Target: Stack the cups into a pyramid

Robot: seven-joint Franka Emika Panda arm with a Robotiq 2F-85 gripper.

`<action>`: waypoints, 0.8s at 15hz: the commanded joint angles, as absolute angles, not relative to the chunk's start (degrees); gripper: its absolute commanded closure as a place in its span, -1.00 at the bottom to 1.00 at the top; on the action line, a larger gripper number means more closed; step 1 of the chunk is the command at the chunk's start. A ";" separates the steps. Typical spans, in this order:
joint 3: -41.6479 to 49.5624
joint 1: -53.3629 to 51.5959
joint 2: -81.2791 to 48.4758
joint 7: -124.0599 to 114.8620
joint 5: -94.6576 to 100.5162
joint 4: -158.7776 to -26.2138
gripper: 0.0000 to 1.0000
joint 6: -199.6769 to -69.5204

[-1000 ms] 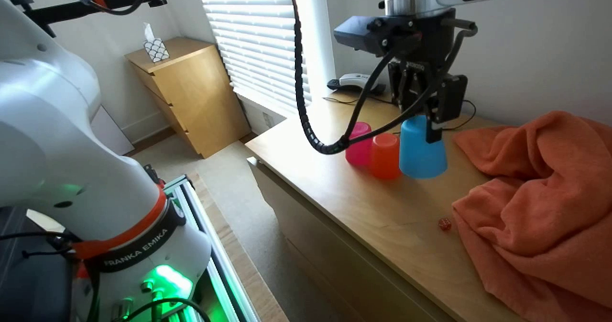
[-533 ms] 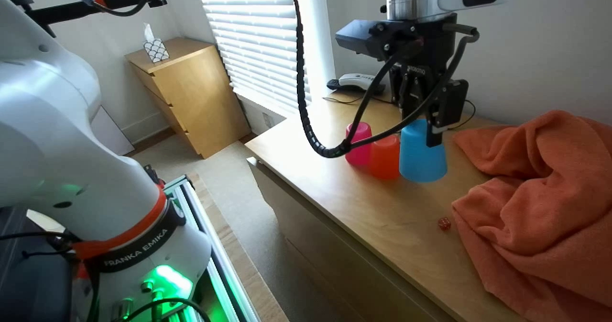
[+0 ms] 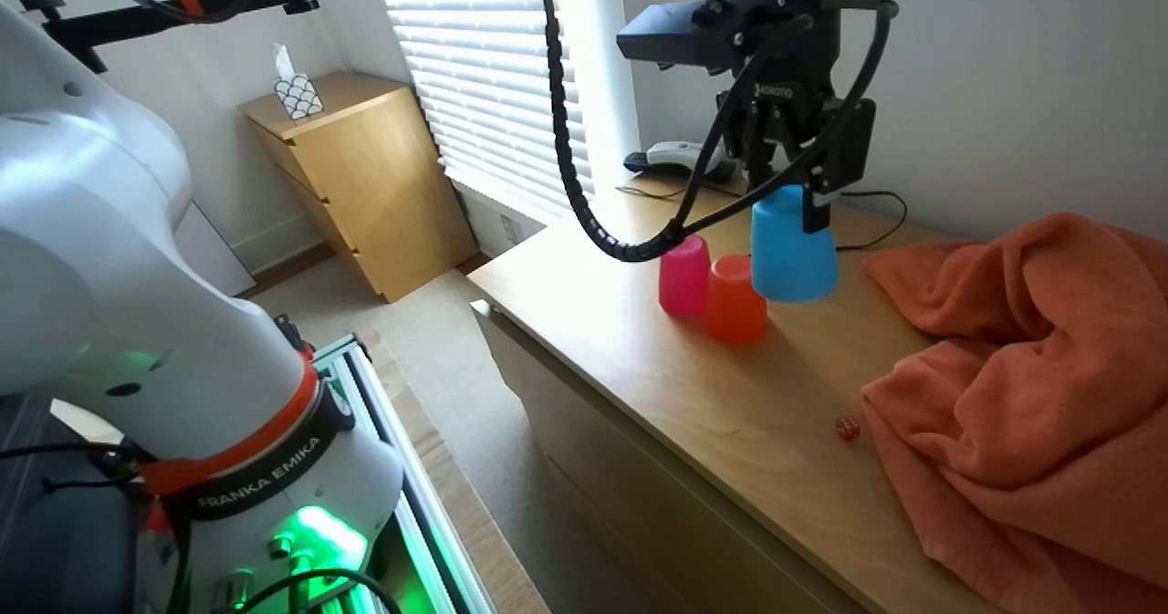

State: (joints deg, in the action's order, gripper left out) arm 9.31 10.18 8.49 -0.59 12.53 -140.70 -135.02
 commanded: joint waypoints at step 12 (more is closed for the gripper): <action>7.22 3.86 4.72 17.27 -1.92 -139.15 0.19 -131.88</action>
State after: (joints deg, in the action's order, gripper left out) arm 7.38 4.18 6.96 14.58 -0.03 -140.94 -134.61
